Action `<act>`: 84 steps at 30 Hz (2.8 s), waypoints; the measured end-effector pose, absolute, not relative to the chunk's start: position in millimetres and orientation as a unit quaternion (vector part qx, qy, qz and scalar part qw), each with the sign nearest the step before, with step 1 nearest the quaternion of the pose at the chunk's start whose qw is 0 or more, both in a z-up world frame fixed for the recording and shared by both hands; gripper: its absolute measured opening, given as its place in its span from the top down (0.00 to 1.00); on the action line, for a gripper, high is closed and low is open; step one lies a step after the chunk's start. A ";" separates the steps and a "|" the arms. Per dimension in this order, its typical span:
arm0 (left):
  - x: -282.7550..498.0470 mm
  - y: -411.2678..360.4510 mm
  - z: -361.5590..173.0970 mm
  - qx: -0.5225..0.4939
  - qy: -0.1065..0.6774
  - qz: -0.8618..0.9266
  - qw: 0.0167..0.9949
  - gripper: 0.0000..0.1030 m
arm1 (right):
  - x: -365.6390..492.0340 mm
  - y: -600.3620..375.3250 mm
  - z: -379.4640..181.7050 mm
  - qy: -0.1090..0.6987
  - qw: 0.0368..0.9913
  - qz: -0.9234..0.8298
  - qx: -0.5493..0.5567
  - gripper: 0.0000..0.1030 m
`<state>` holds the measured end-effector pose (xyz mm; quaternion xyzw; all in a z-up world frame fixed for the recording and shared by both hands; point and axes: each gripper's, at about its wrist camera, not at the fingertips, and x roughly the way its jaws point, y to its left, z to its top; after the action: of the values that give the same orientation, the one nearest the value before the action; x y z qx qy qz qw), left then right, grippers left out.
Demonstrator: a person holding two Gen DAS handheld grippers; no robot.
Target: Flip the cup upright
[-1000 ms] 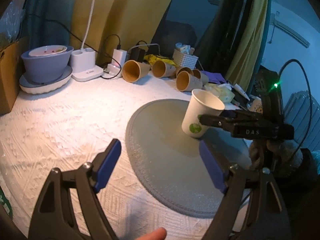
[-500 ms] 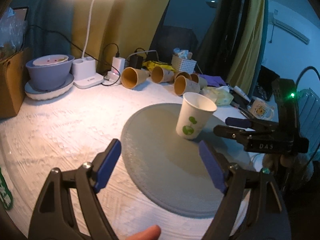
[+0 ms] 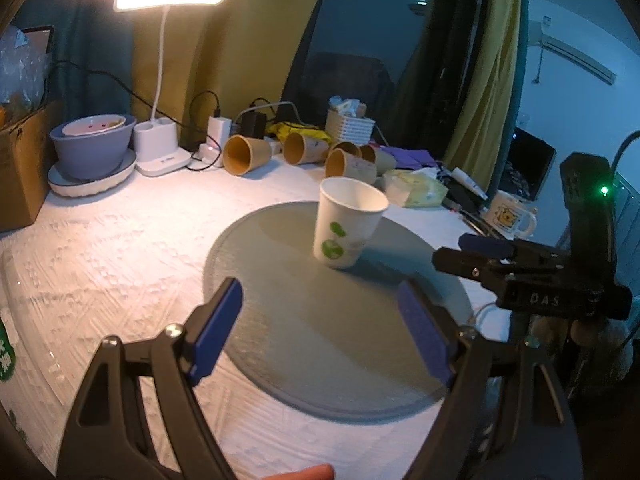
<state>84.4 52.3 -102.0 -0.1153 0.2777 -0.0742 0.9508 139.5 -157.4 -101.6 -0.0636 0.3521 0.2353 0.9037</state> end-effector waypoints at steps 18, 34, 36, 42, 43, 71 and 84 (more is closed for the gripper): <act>52.4 12.1 -63.9 -0.086 0.230 -0.072 0.967 0.21 | 91.1 -192.4 -67.3 0.310 0.924 0.217 -0.059 0.29; 30.9 -12.8 -30.7 -0.063 0.186 -0.087 0.977 0.21 | 57.3 -203.5 -28.0 0.259 0.941 0.212 -0.059 0.29; 28.2 -14.6 -27.4 -0.062 0.182 -0.087 0.978 0.21 | 54.1 -204.9 -24.5 0.254 0.942 0.211 -0.059 0.29; 19.8 -19.9 -15.7 -0.056 0.164 -0.088 0.981 0.21 | 43.6 -208.7 -12.4 0.237 0.946 0.211 -0.061 0.29; 18.2 -20.6 -14.1 -0.054 0.161 -0.089 0.981 0.21 | 41.6 -209.0 -10.3 0.234 0.947 0.210 -0.062 0.29; -16.0 -24.0 32.1 -0.036 0.087 -0.075 0.993 0.21 | 2.1 -207.5 40.1 0.175 0.957 0.222 -0.069 0.29; -20.1 -16.9 34.0 -0.035 0.079 -0.059 0.995 0.21 | -0.2 -198.4 42.5 0.181 0.954 0.230 -0.069 0.29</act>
<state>-20.1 -16.9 34.0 -0.0349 0.0786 -0.0594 0.9945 -0.2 -198.4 42.5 -0.0689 0.1812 0.2300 0.9537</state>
